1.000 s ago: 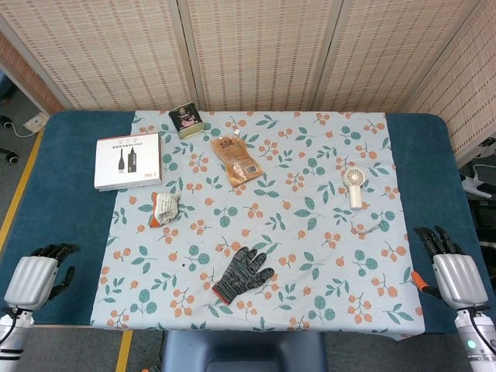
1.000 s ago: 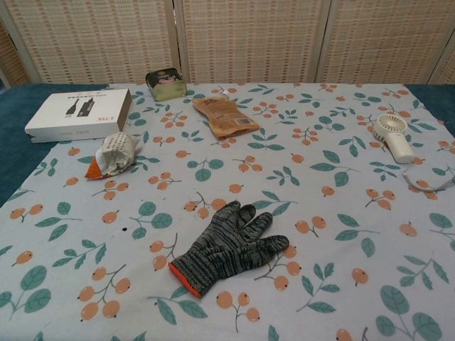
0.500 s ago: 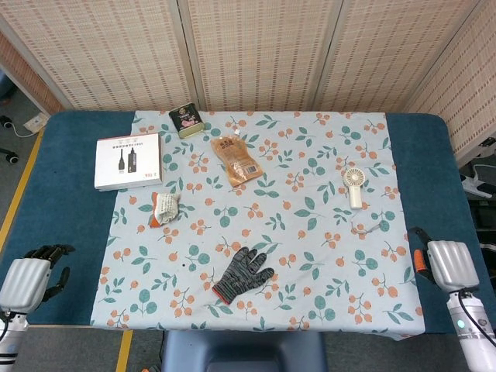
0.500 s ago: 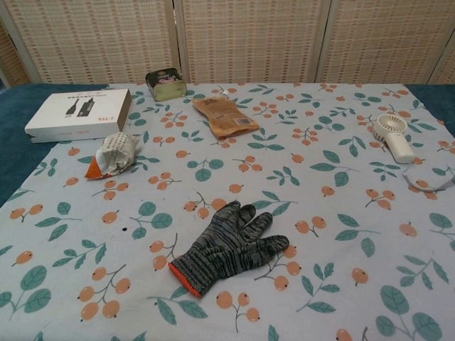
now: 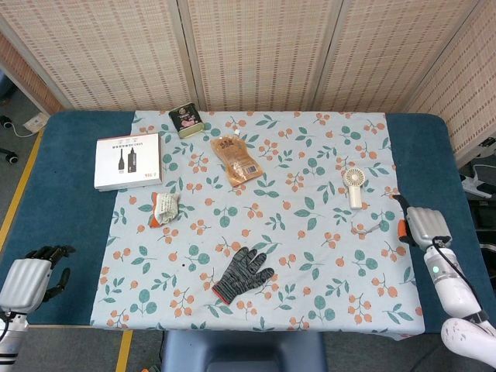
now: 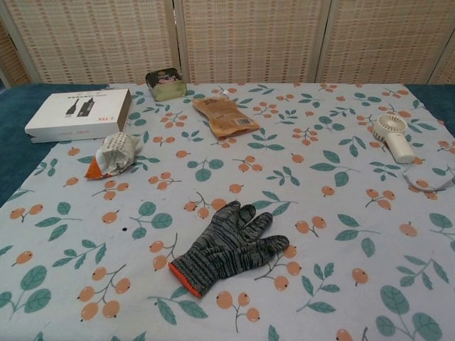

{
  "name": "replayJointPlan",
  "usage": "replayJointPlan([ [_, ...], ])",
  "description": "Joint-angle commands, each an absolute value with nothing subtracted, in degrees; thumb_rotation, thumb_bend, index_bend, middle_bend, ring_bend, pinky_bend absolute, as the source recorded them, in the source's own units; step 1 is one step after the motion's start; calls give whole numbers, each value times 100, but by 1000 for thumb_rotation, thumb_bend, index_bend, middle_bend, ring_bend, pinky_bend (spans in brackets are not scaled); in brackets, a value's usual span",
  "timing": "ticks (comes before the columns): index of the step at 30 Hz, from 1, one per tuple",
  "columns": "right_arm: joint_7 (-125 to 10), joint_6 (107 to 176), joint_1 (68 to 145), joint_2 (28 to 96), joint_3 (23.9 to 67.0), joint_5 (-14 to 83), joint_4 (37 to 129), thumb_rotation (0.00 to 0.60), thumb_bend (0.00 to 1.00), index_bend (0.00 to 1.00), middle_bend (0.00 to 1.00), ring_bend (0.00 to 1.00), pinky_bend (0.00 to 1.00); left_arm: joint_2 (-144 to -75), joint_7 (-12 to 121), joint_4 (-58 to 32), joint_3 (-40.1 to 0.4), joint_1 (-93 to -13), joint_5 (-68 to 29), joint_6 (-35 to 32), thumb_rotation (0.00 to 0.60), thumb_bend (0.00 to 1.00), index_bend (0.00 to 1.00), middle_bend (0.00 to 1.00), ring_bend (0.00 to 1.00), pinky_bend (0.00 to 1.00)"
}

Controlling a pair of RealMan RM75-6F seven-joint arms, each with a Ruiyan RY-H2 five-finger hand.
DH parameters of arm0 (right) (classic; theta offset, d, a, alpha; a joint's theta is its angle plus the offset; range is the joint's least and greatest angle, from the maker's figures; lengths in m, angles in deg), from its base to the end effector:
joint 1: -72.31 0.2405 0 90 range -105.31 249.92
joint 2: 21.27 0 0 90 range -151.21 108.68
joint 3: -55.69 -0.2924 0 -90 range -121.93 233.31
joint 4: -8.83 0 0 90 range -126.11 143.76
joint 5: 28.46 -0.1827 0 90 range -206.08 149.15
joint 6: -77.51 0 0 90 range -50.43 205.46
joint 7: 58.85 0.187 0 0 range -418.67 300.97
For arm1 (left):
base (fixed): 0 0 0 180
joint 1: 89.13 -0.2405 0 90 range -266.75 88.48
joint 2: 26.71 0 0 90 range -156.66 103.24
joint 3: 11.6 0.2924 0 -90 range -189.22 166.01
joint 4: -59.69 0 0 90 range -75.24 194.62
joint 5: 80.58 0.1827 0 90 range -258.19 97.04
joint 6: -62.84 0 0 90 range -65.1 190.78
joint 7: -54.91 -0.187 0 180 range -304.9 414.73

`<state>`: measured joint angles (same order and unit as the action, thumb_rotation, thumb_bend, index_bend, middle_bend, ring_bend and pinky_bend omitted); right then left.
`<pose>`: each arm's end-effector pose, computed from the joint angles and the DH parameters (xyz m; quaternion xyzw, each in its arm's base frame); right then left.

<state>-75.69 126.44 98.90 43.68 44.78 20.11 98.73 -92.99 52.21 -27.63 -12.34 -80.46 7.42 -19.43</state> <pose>-0.3465 -0.3542 0.1505 0.6148 -0.5095 0.2176 0.5614 -0.3325 0.2407 0.1770 -0.6495 -0.3533 -0.3595 0.5692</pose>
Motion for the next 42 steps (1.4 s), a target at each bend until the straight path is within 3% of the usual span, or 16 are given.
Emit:
replayJointPlan([
  [1, -7568, 12510, 10080, 4625, 4417, 1886, 9589, 600, 673, 89, 834, 666, 727, -9302, 5222, -2761, -1227, -8042, 747, -1931, 600, 491, 332, 382, 330, 461],
  [23, -6898, 11905, 10646, 5767, 4472, 1993, 7972, 600, 690, 130, 842, 666, 727, -9276, 5271, -2779, -1197, -8051, 823, -1959, 600, 490, 332, 387, 330, 461],
  [42, -6604, 11751, 10734, 6265, 4507, 2069, 7271, 600, 691, 131, 842, 665, 727, -9267, 5278, -2784, -1192, -8053, 839, -1962, 600, 490, 332, 389, 331, 461],
])
